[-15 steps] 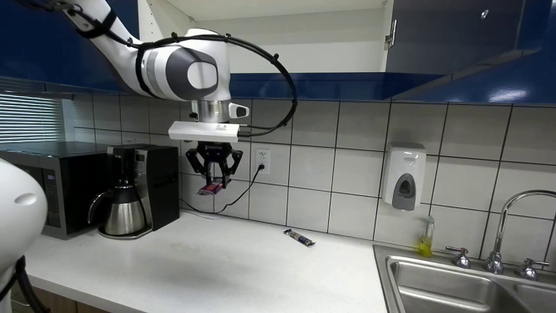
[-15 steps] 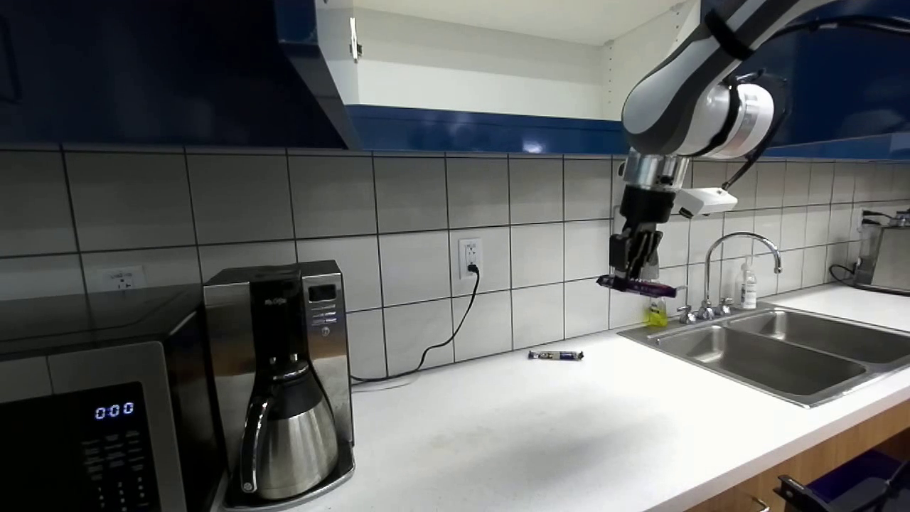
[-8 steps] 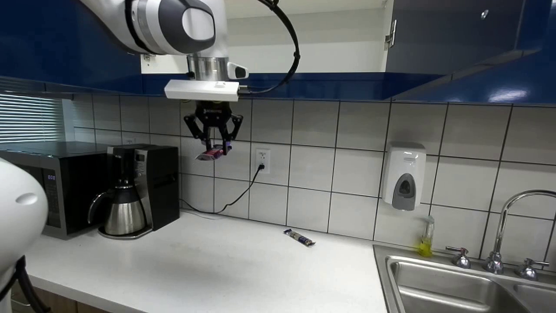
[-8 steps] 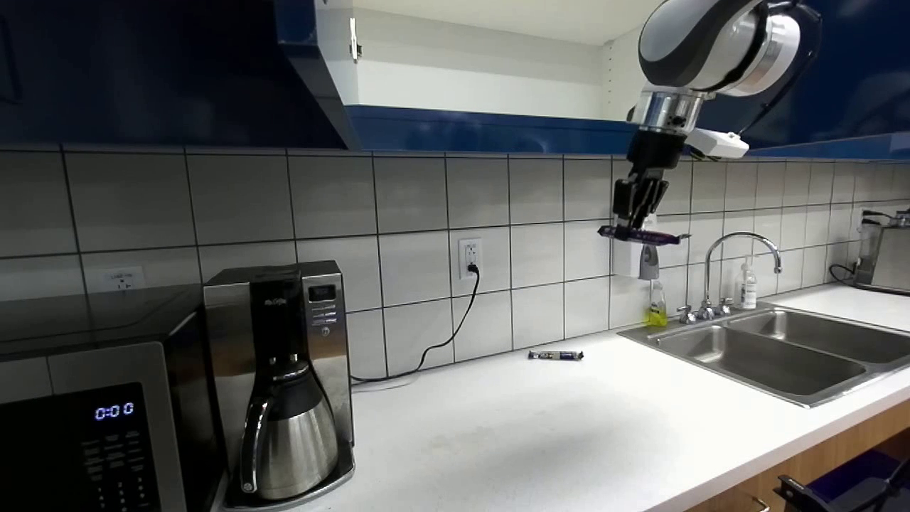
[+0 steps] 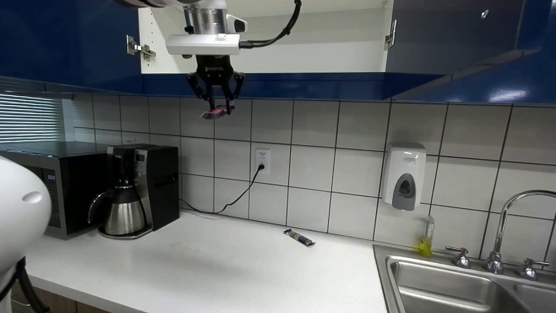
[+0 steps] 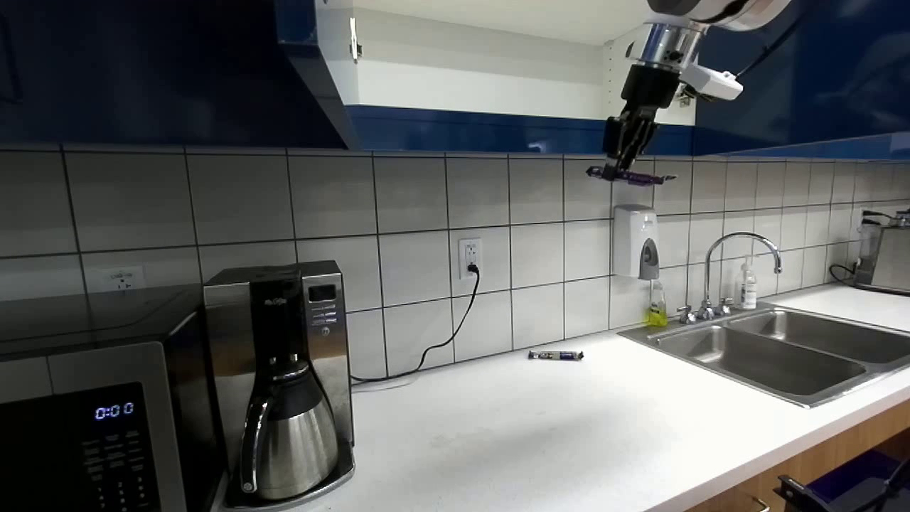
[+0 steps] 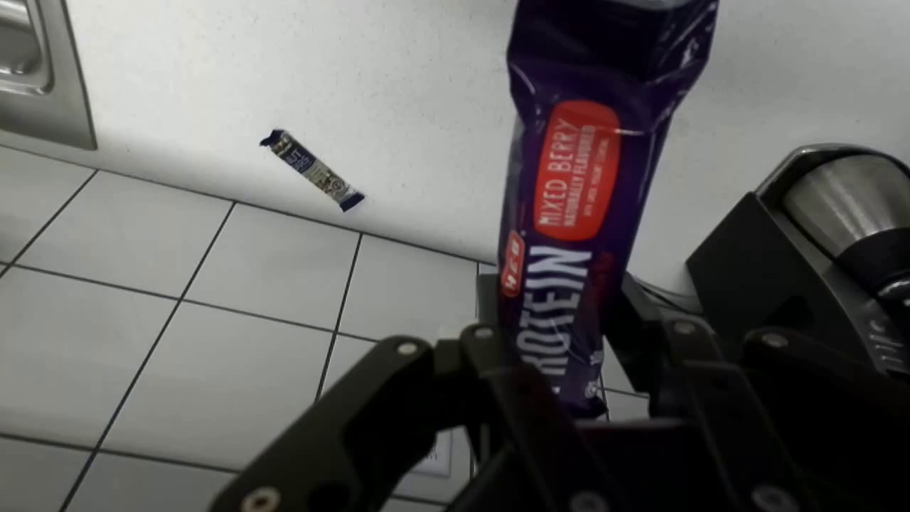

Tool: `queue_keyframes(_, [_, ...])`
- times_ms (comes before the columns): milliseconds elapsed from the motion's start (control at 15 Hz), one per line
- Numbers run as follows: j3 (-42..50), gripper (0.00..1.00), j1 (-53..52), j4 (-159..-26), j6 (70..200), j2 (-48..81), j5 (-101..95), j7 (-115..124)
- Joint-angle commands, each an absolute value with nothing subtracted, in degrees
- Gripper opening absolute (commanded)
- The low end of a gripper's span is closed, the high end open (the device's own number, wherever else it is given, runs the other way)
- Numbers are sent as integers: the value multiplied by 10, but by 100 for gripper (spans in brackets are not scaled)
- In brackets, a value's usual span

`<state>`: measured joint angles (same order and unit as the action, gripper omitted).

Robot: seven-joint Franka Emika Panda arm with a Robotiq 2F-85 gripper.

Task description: Put the candy bar into the cupboard

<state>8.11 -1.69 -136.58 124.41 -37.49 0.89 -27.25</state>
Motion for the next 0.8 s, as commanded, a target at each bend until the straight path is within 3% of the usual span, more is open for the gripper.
queue_keyframes(0, [76, 15, -26, -1301, 1205, -376, 5, -250])
queue_keyframes(733, [66, 15, -33, -1166, 1222, -329, 7, -211])
